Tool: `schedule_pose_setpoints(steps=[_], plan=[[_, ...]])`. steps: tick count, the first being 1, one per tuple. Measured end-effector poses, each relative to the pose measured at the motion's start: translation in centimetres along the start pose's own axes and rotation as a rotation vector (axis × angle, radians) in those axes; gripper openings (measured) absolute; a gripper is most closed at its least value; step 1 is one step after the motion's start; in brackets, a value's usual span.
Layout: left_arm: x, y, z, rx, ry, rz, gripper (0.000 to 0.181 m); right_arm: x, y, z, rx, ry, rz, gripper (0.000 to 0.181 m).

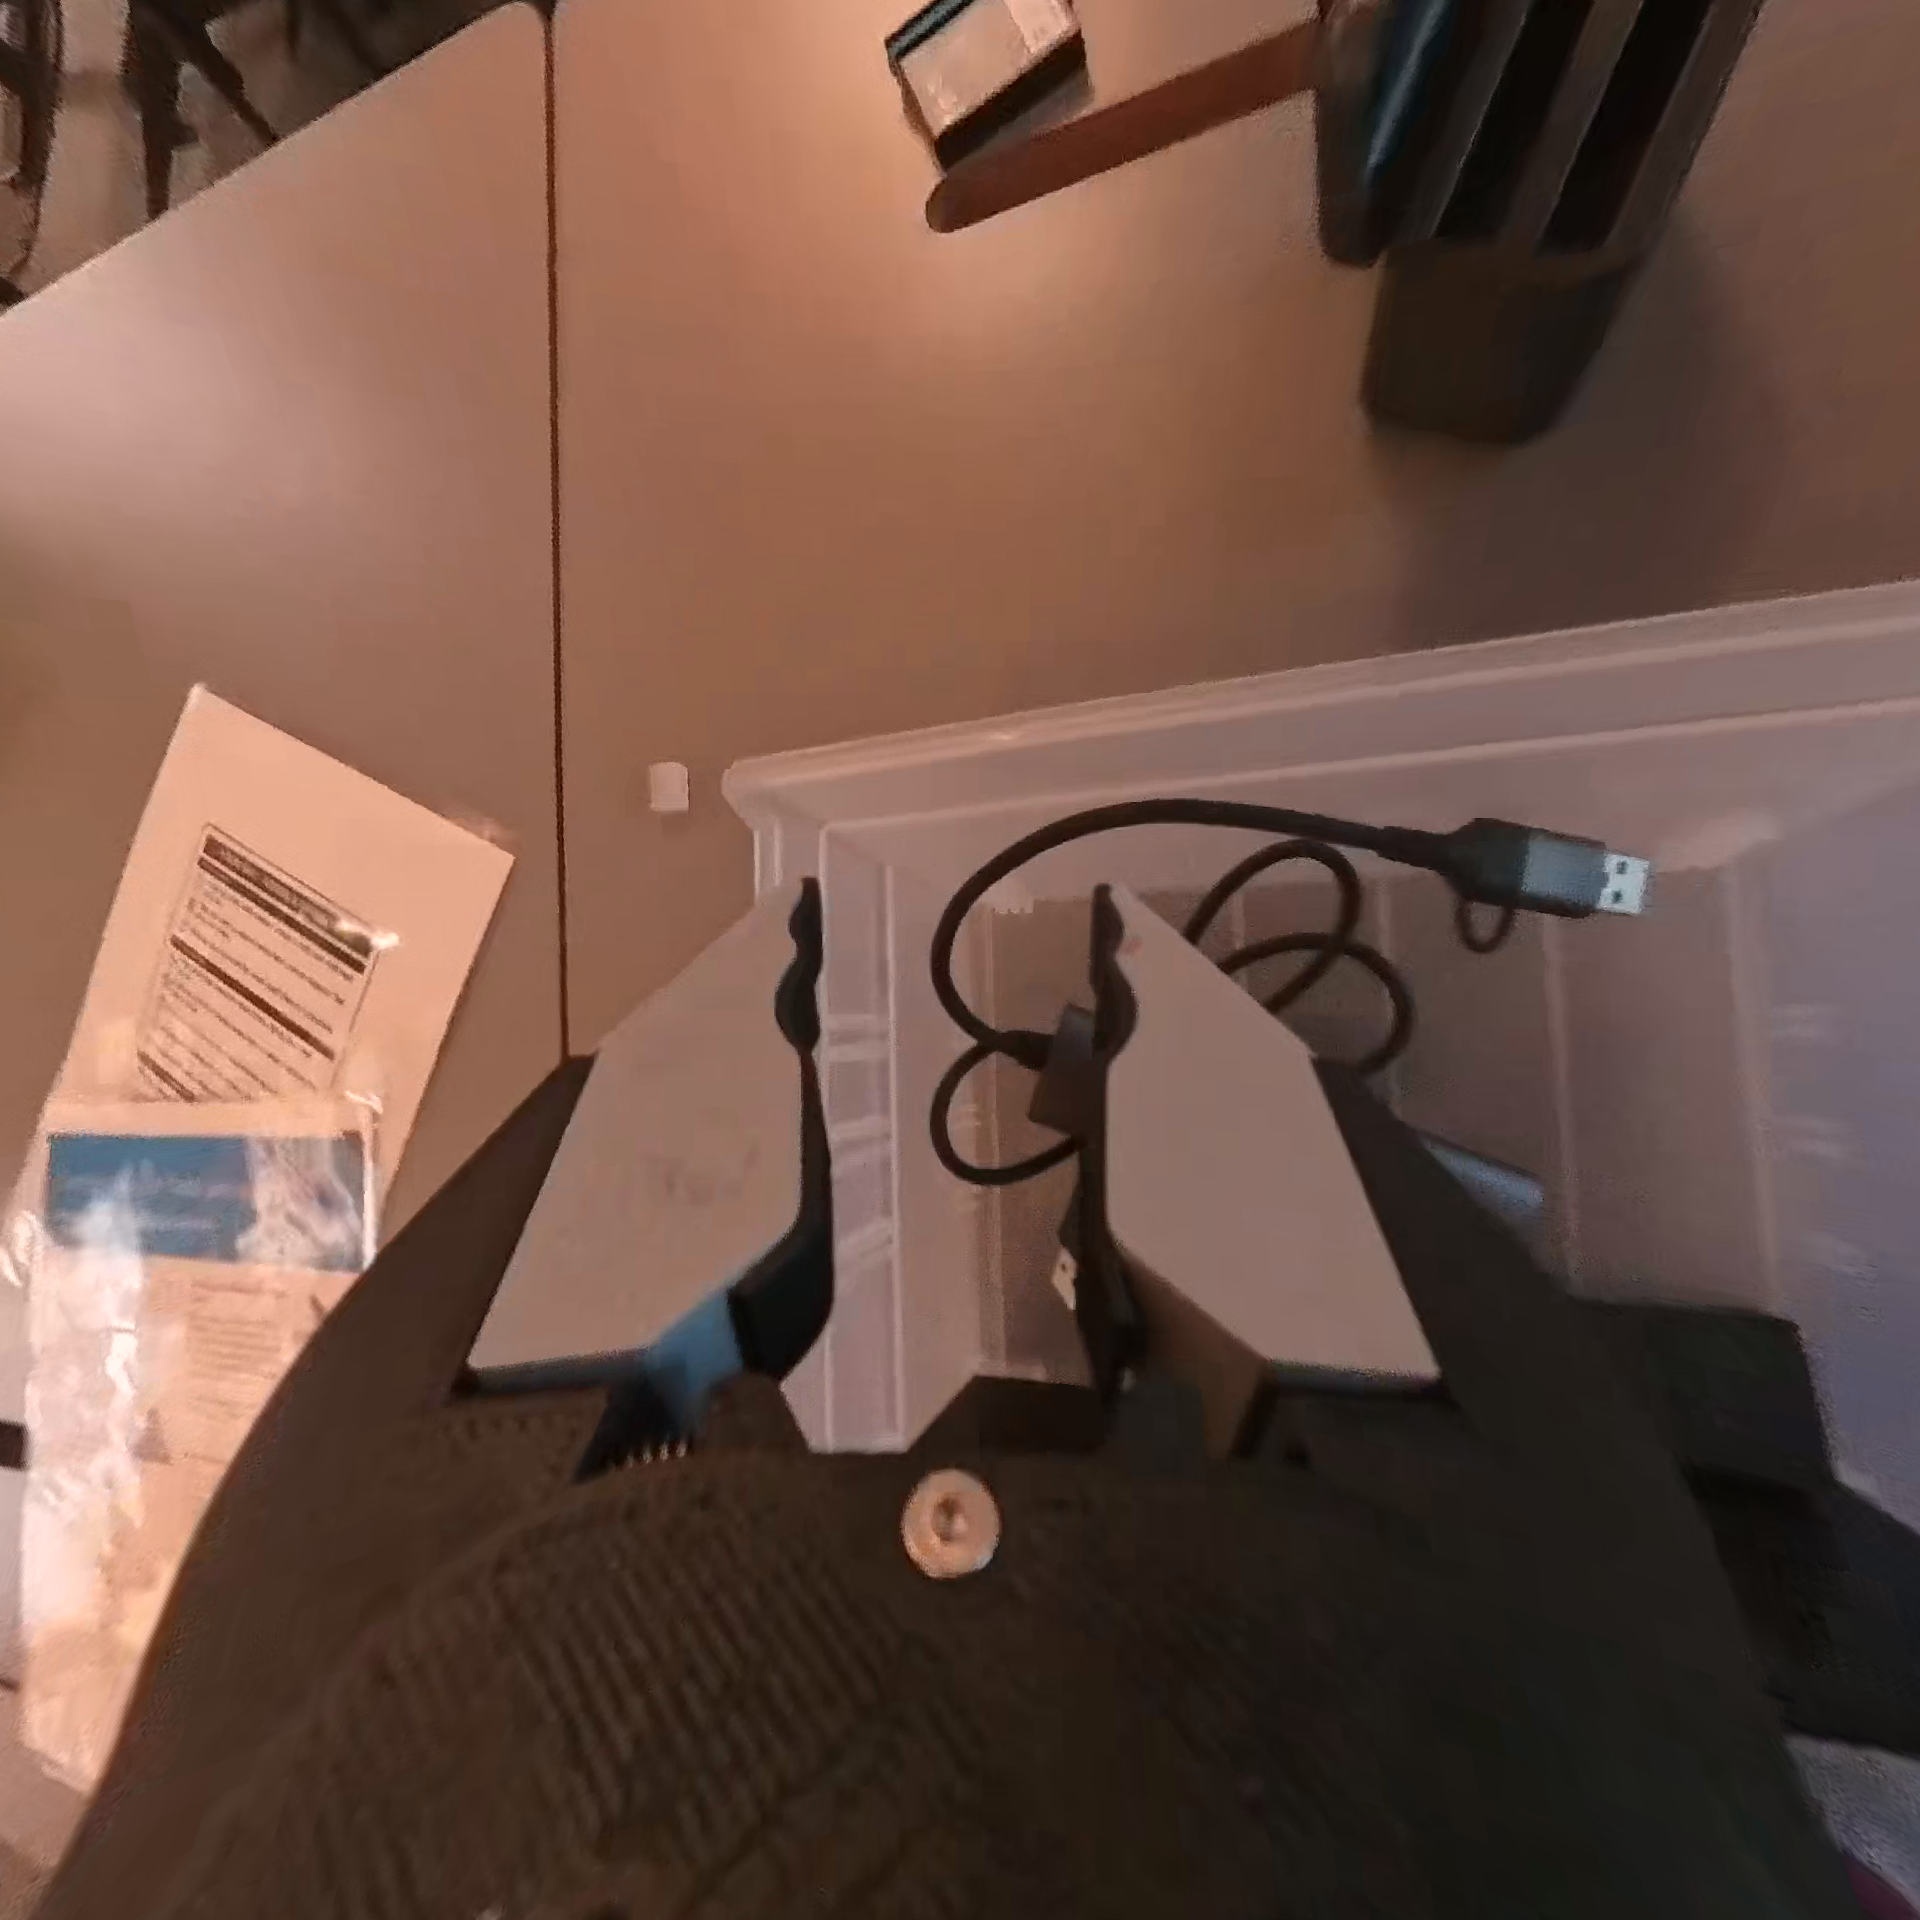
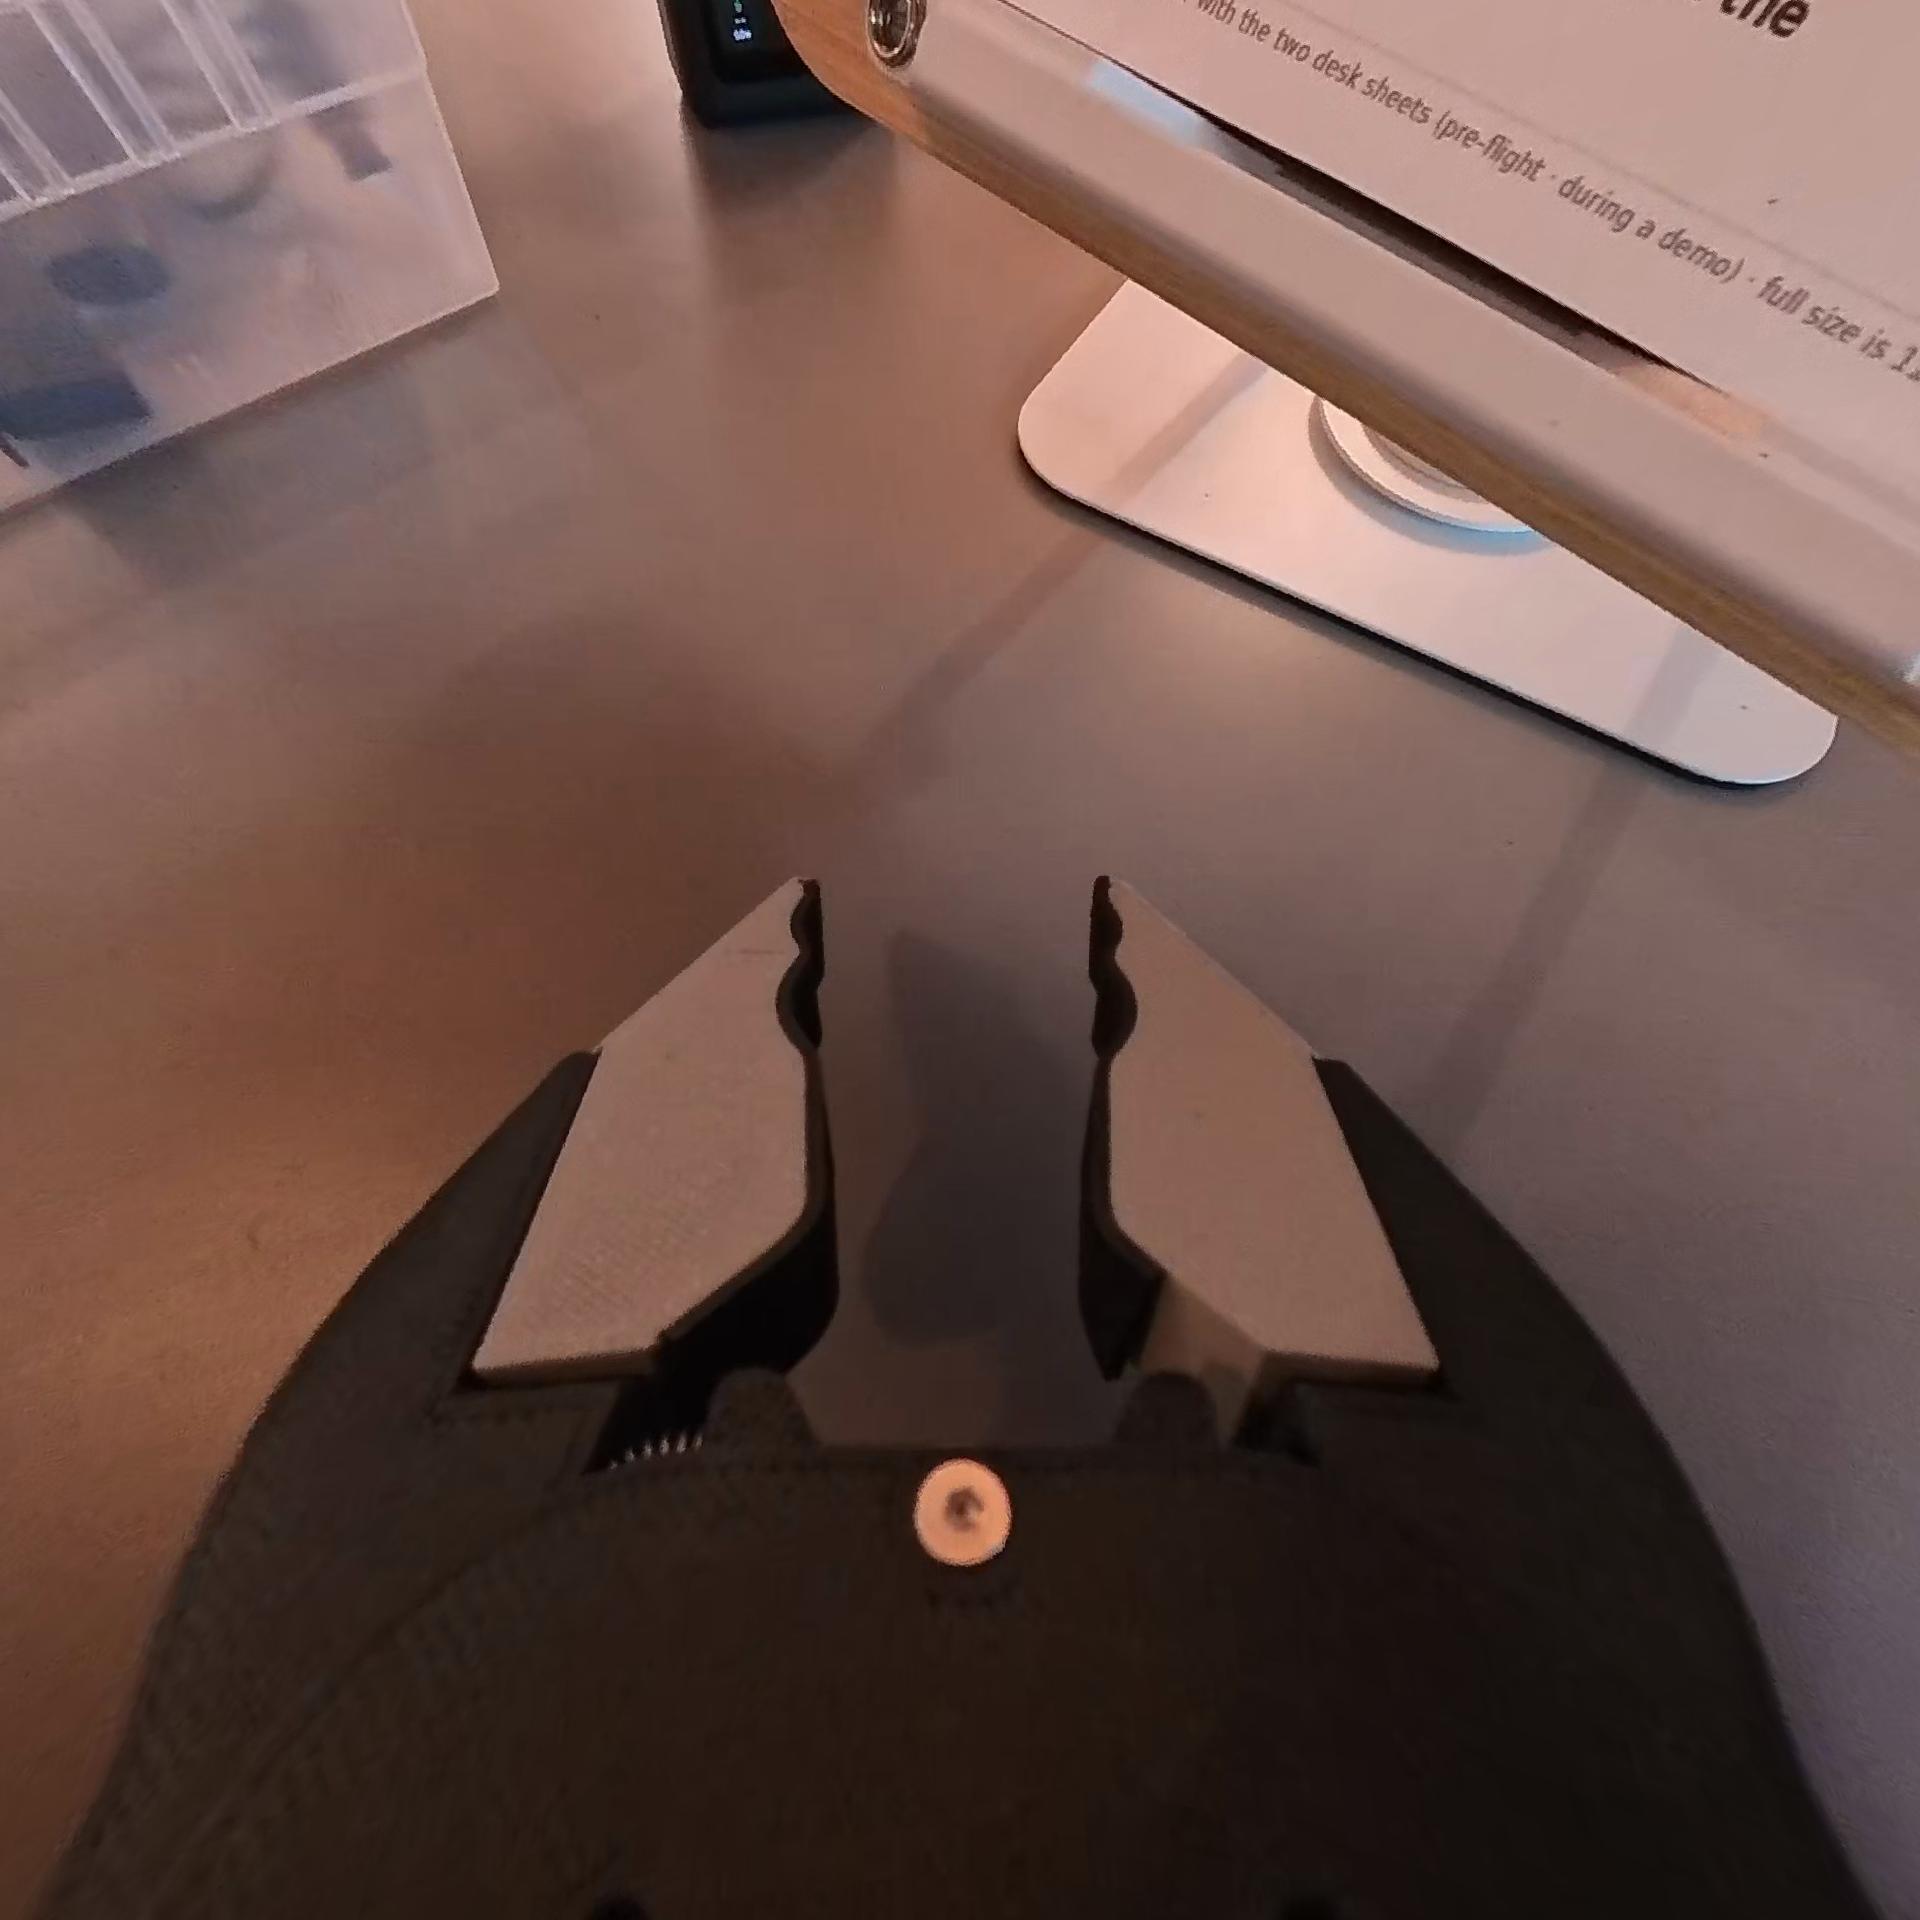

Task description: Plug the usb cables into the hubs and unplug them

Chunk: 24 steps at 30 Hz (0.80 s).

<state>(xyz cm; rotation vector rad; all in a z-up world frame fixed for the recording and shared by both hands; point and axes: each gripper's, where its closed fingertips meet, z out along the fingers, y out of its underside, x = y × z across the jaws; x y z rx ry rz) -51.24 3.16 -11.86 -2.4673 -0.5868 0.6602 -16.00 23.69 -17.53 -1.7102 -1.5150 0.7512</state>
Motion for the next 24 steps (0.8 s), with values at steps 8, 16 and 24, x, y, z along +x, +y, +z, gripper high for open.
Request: schedule_pose_setpoints(steps=[8, 16, 24], plan=[[-1.0, 1.3, 2.7, -0.137, -0.196, 0.385, 0.003, -0.1, 0.0, 0.0, 0.003, -0.001, -0.008, 0.048], [-2.2, -4.7, -3.4, 0.131, -0.420, 0.497, 0.001, 0.3, -0.7, -0.5, 0.041, 0.037, -0.028, 0.046], [5.1, -14.2, -16.1, 0.531, -0.386, 0.523, 0.001, 1.0, -3.1, -2.5, 0.195, -0.007, 0.046, 0.065]])
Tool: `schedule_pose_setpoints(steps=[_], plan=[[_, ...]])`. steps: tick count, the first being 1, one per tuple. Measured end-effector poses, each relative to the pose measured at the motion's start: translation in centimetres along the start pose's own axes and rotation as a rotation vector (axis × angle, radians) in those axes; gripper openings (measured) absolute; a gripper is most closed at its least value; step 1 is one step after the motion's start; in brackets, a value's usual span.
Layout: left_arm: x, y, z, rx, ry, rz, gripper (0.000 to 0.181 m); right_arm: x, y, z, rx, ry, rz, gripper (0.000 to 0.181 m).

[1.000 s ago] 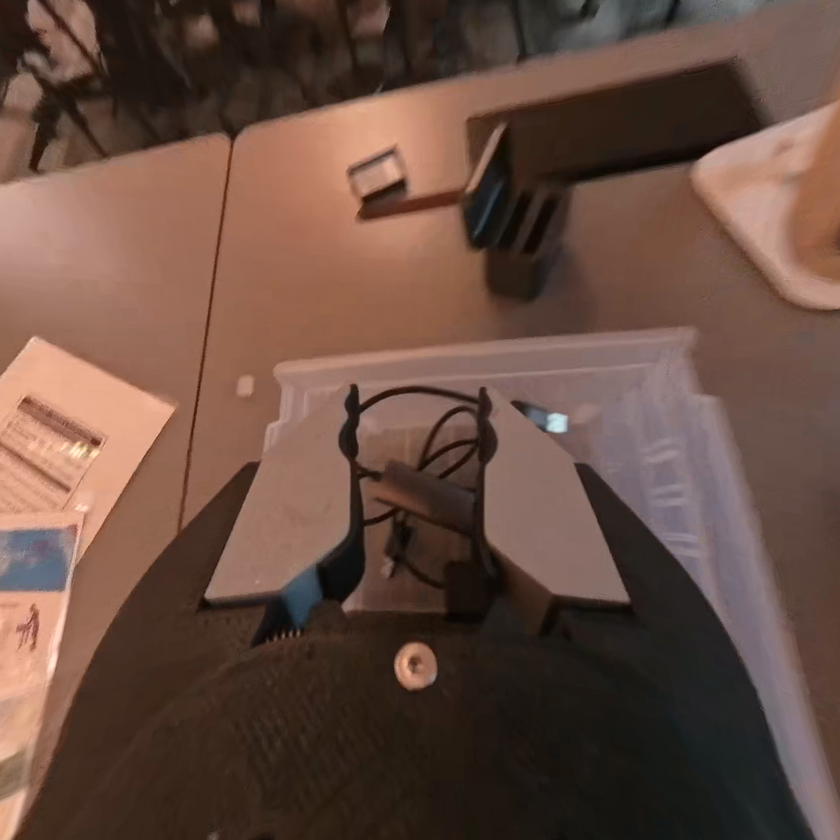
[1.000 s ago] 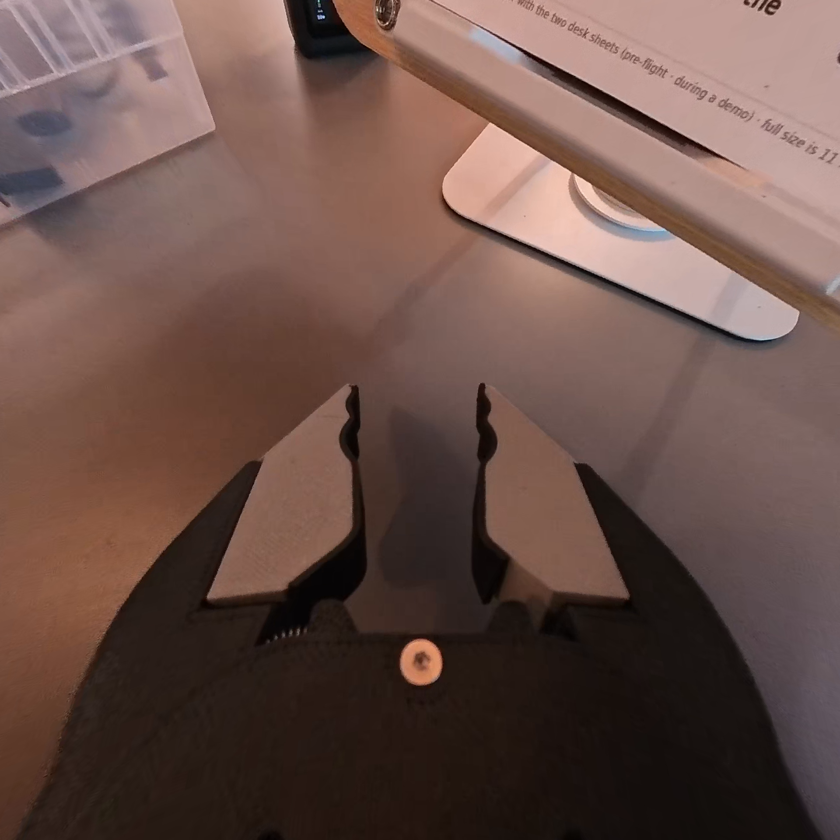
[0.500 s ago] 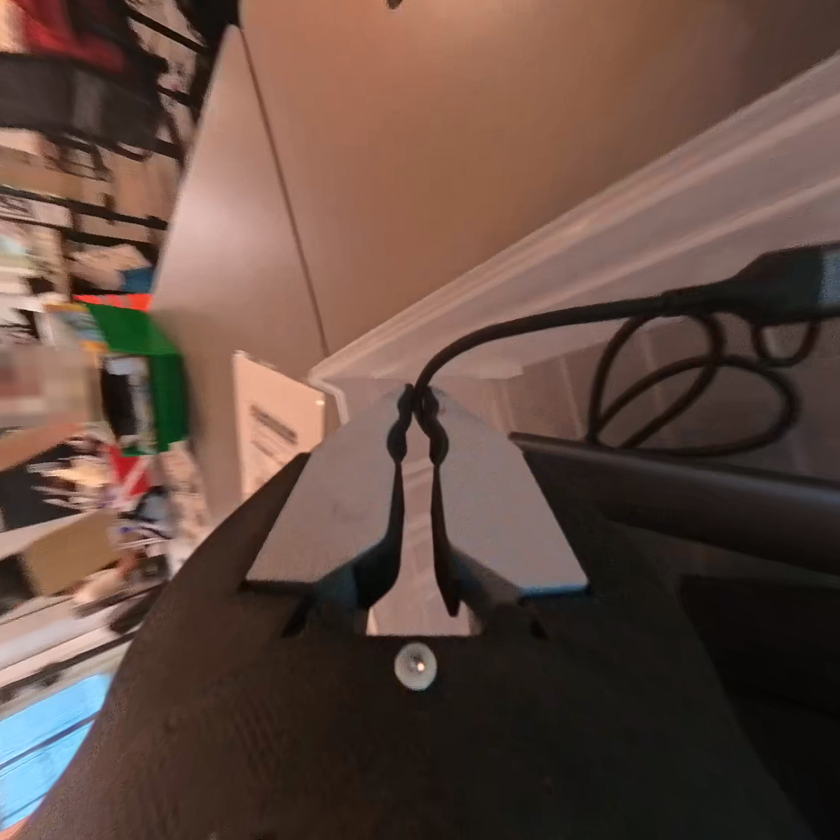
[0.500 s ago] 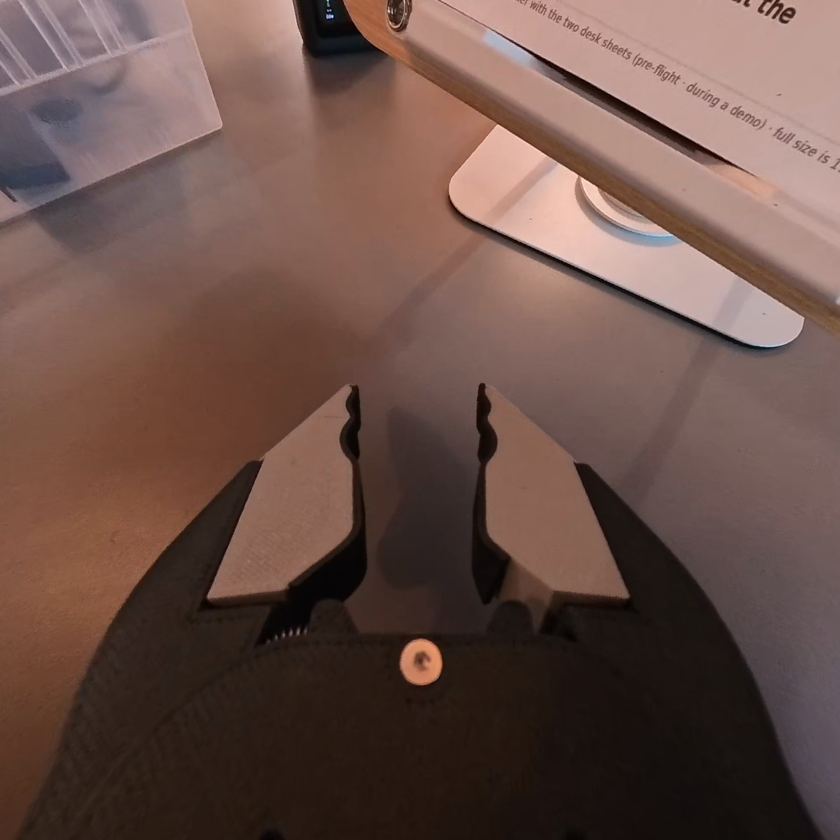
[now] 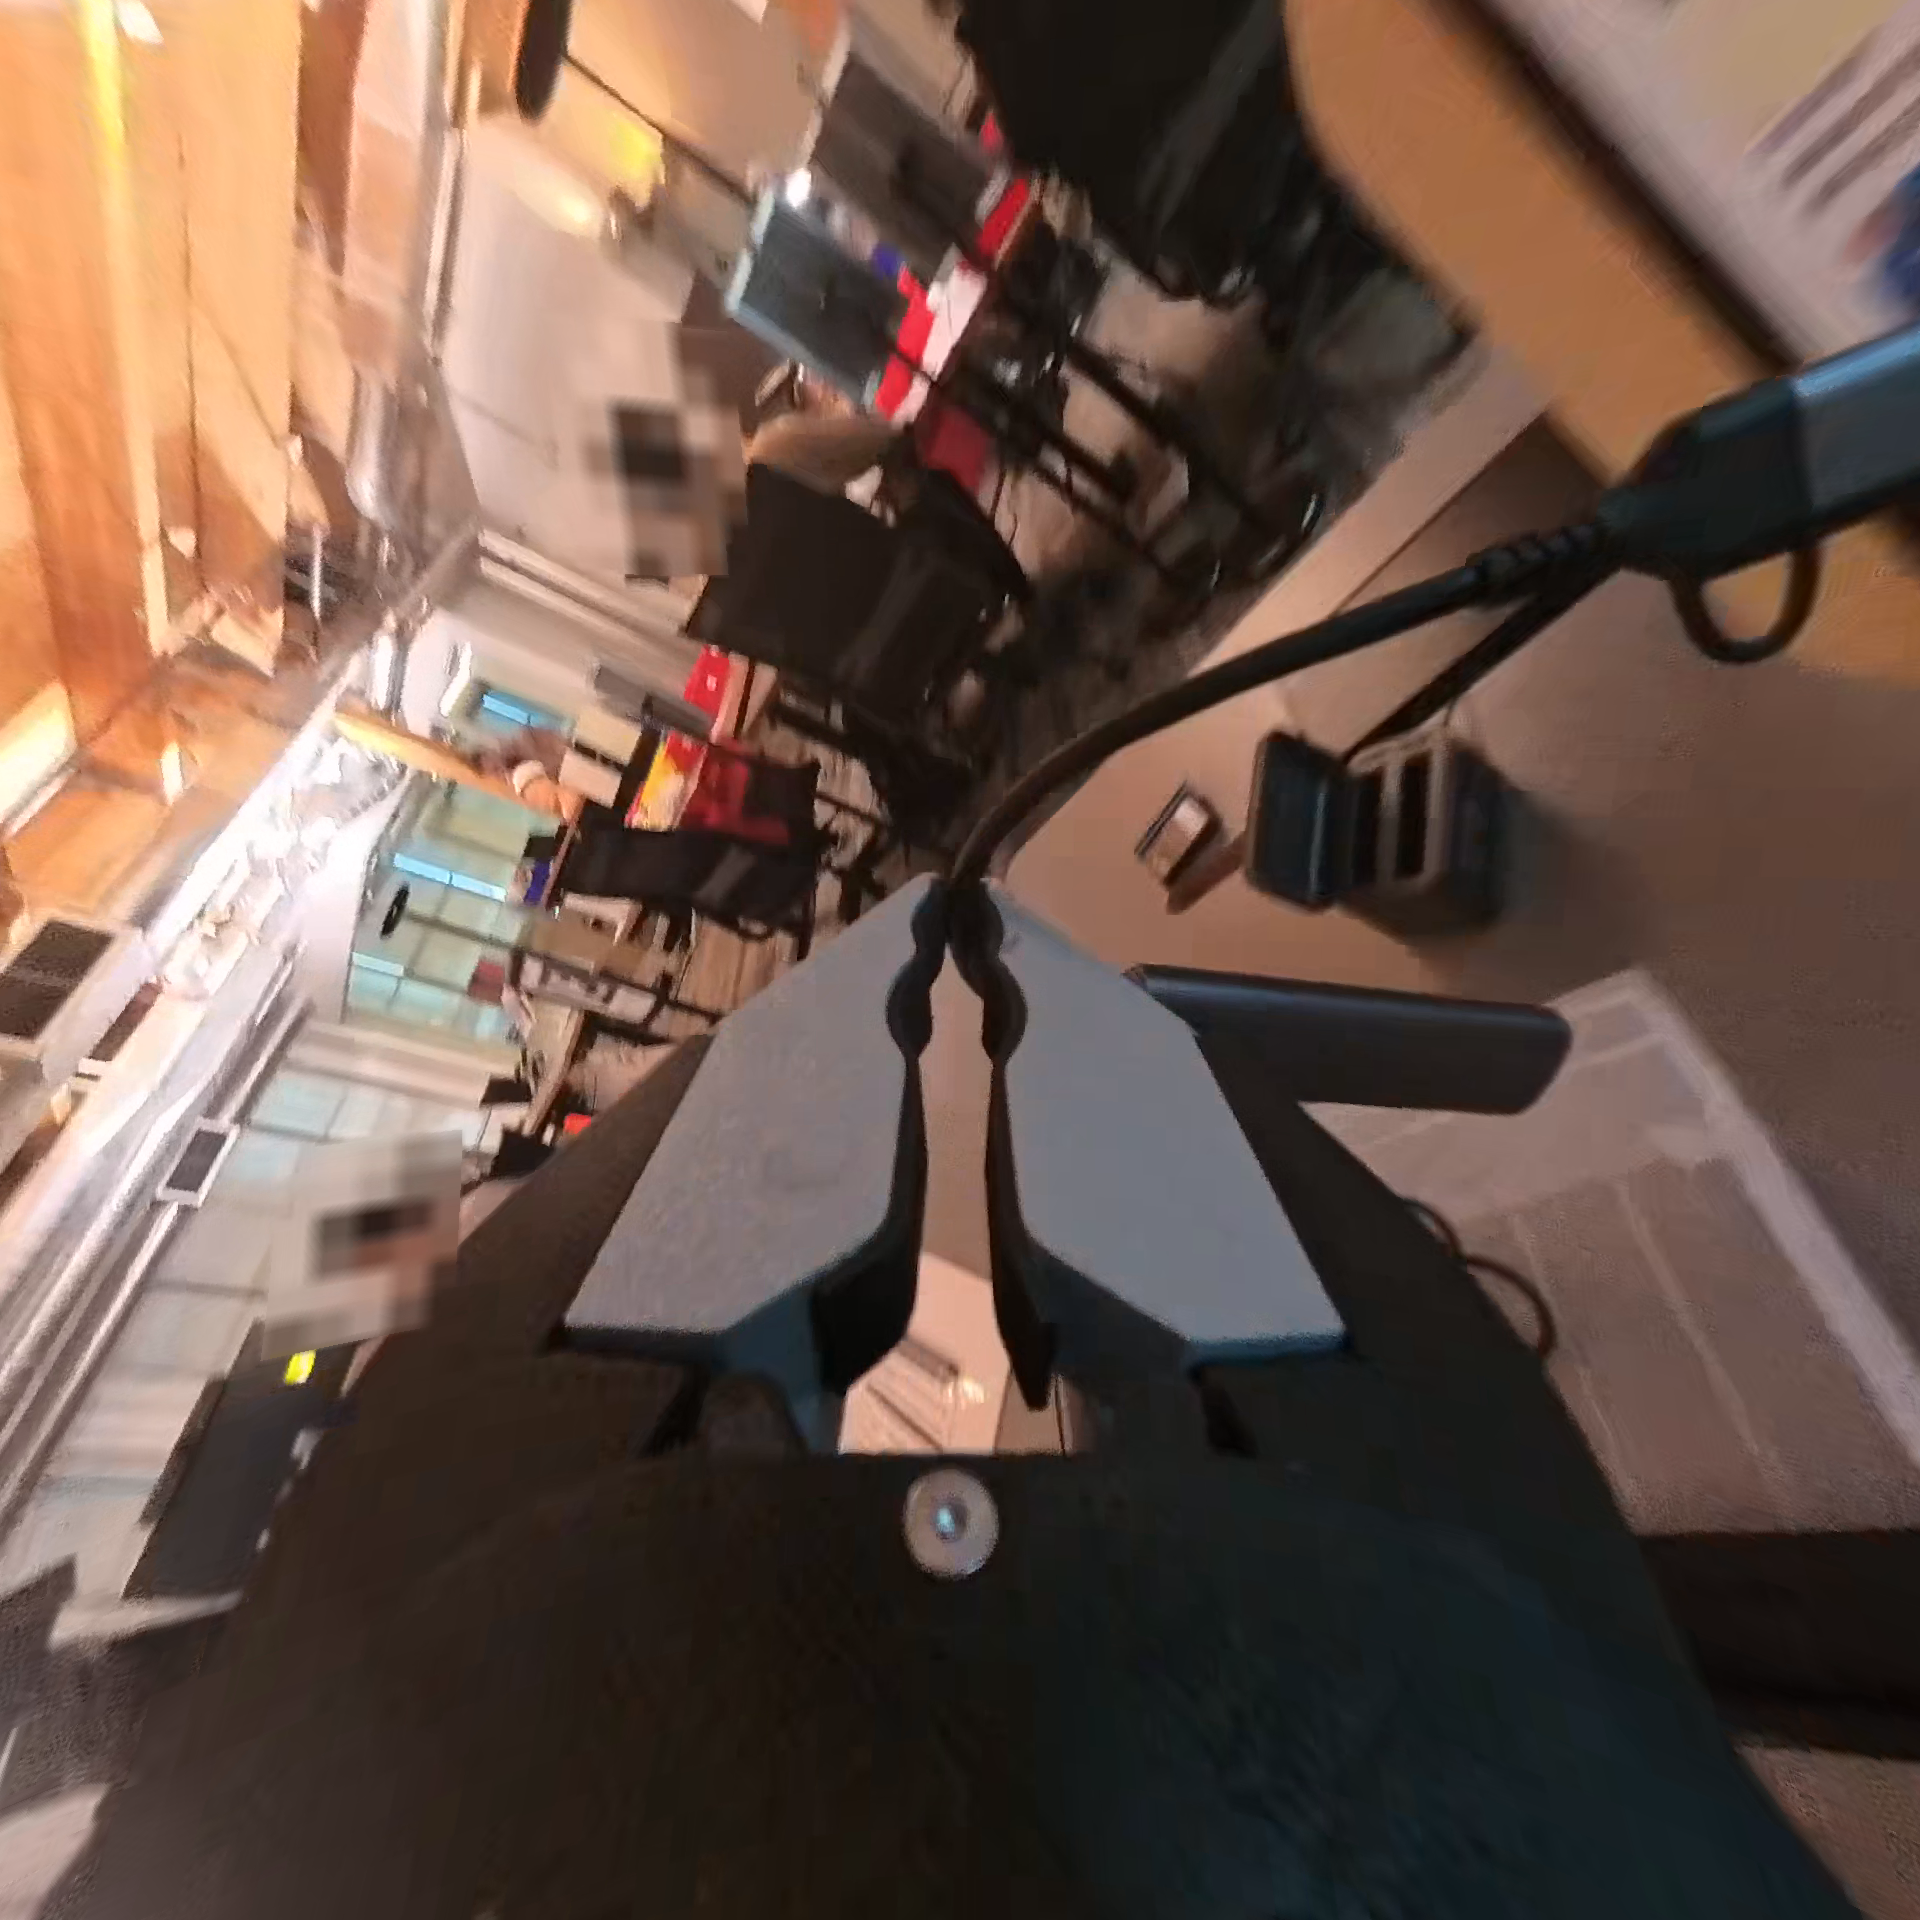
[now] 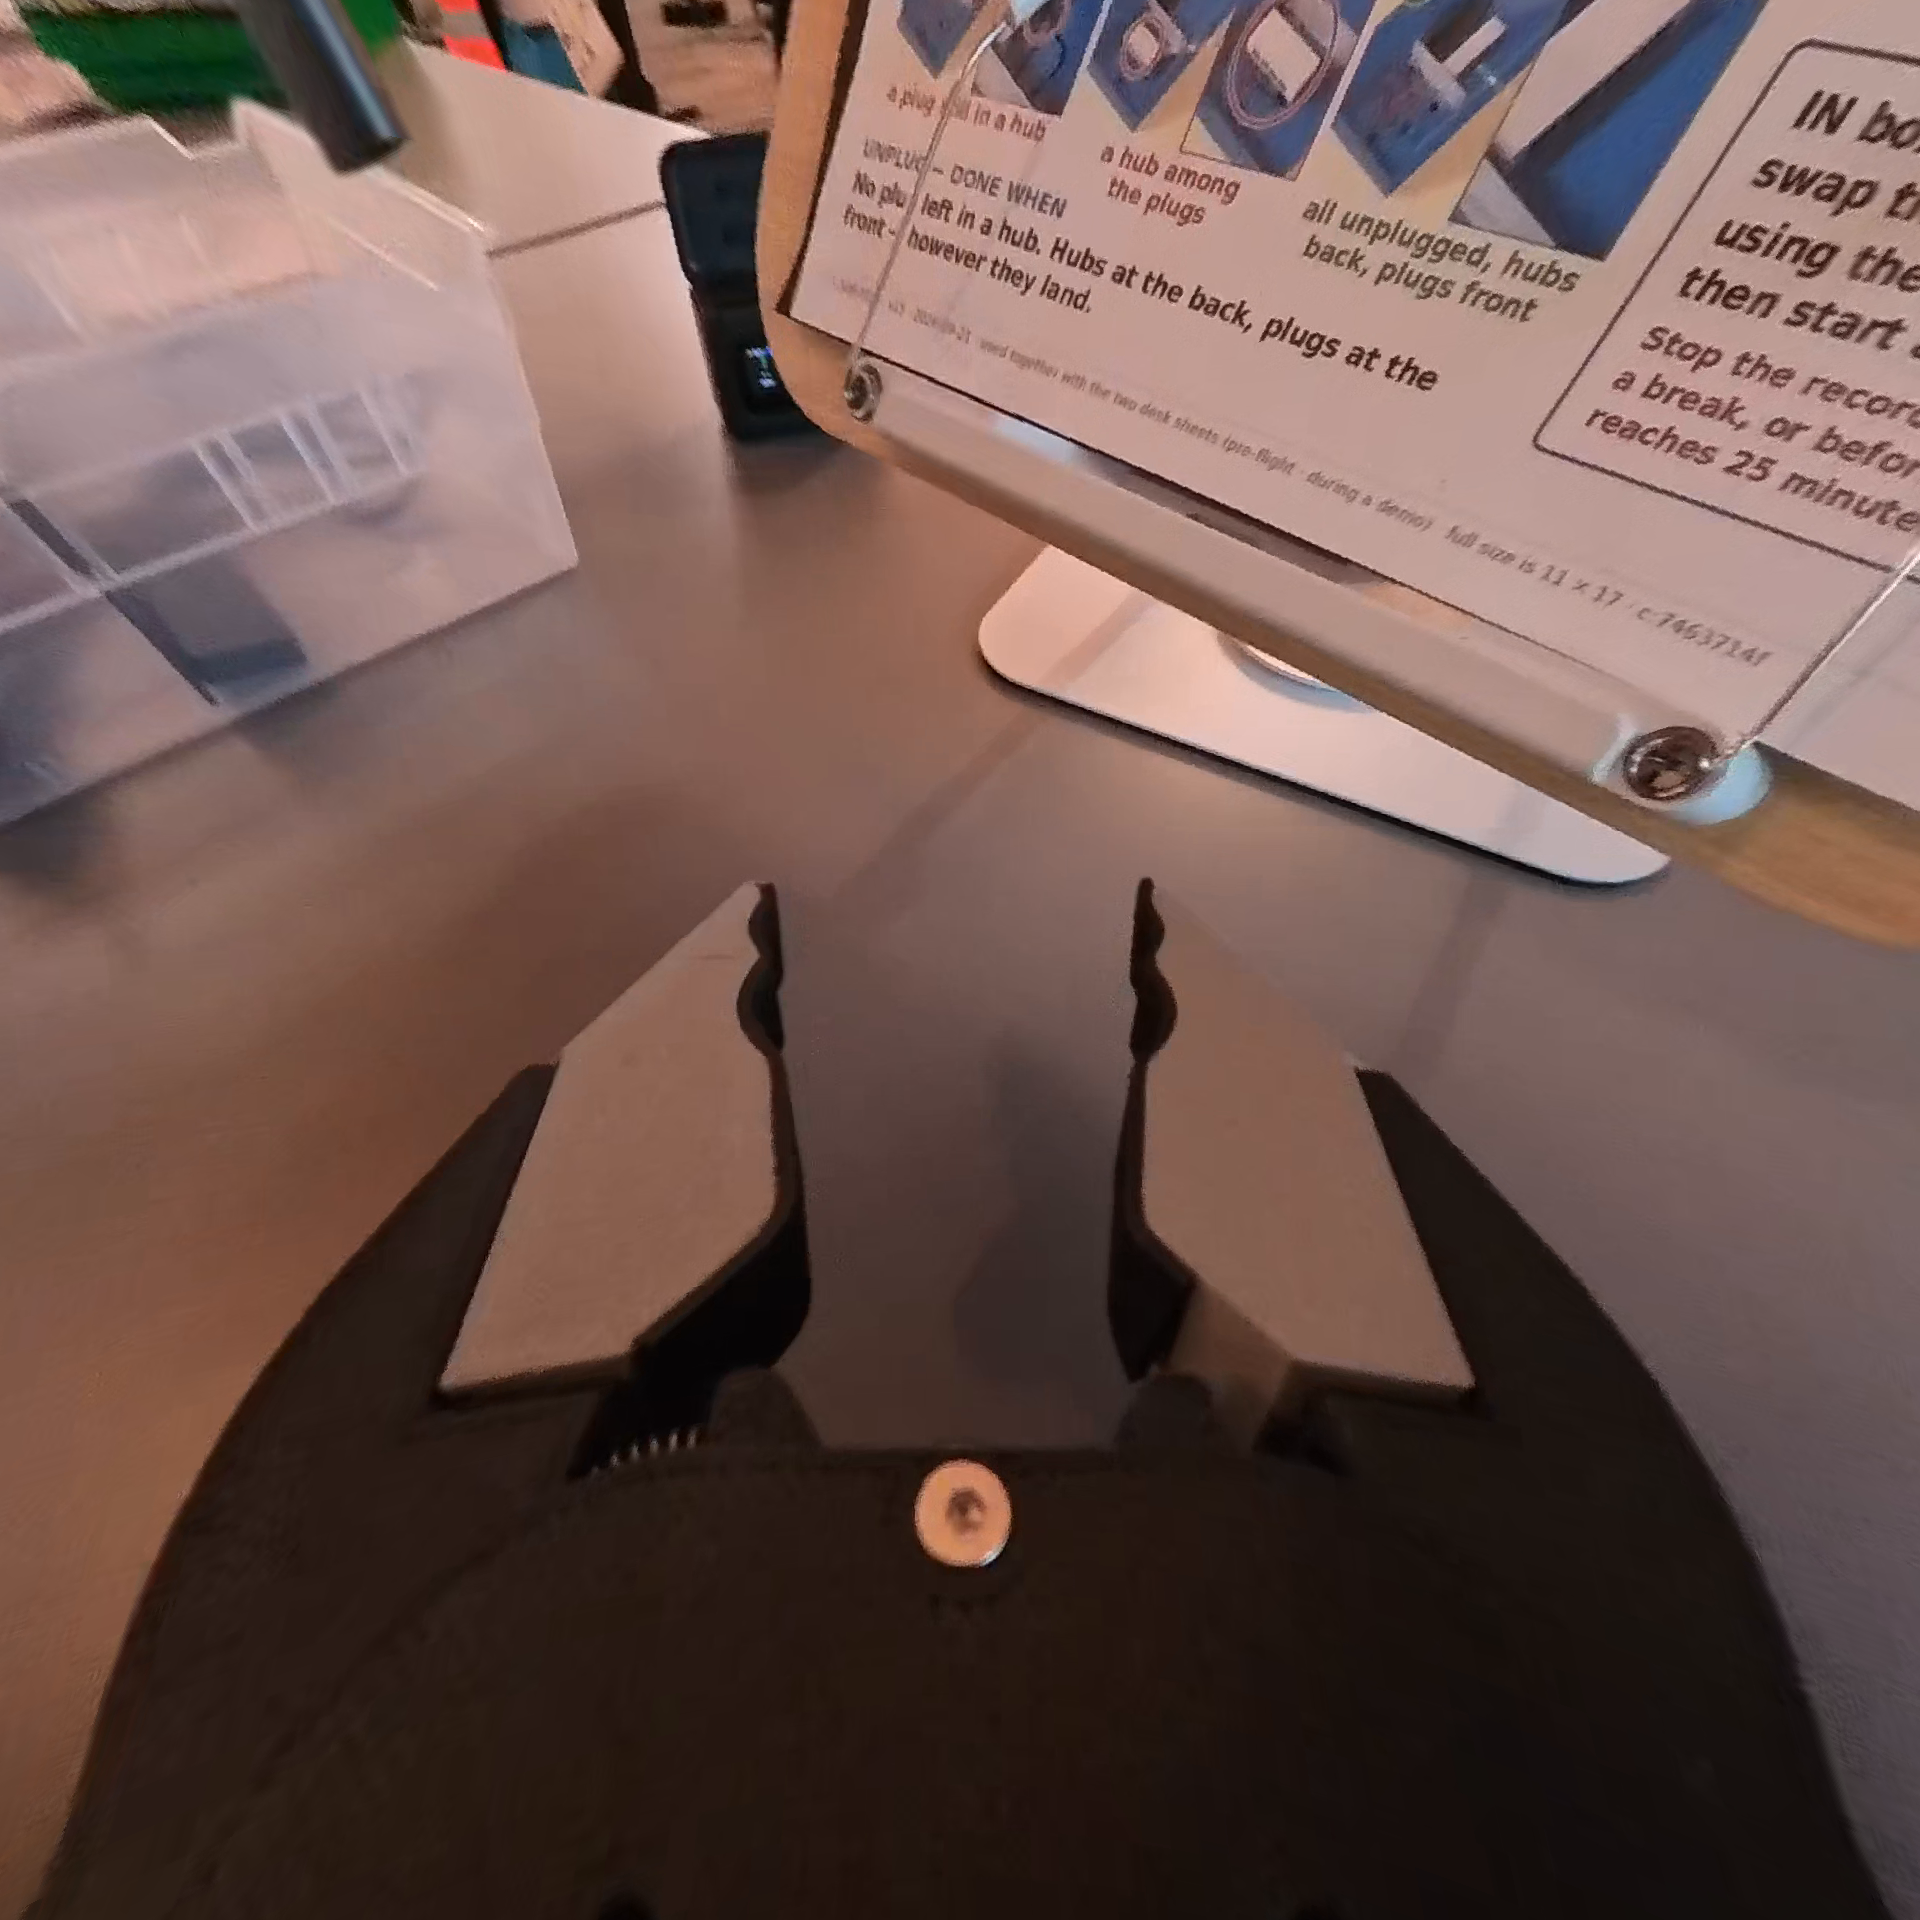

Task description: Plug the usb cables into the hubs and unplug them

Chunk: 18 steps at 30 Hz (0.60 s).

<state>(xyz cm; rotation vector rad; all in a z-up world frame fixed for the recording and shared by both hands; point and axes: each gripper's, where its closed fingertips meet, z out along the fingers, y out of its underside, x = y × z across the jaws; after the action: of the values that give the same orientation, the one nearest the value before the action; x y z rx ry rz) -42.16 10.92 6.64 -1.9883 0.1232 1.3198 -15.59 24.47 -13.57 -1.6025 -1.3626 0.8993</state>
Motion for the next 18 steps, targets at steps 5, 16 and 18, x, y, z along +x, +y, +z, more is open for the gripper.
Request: schedule_pose_setpoints(steps=[5, 16, 18], plan=[[2.7, -7.8, -4.2, 0.152, 0.118, 0.021, 0.001, -2.8, -1.6, -0.9, 0.084, -0.168, 0.023, 0.065], [18.6, -15.8, -11.2, 0.360, 0.525, -0.048, 0.002, -7.2, -3.4, -3.1, 0.192, -0.296, -0.161, 0.067], [20.6, -15.8, -11.1, 0.352, 0.559, -0.041, 0.002, -5.6, -2.1, -2.3, 0.102, -0.225, -0.154, 0.019]])
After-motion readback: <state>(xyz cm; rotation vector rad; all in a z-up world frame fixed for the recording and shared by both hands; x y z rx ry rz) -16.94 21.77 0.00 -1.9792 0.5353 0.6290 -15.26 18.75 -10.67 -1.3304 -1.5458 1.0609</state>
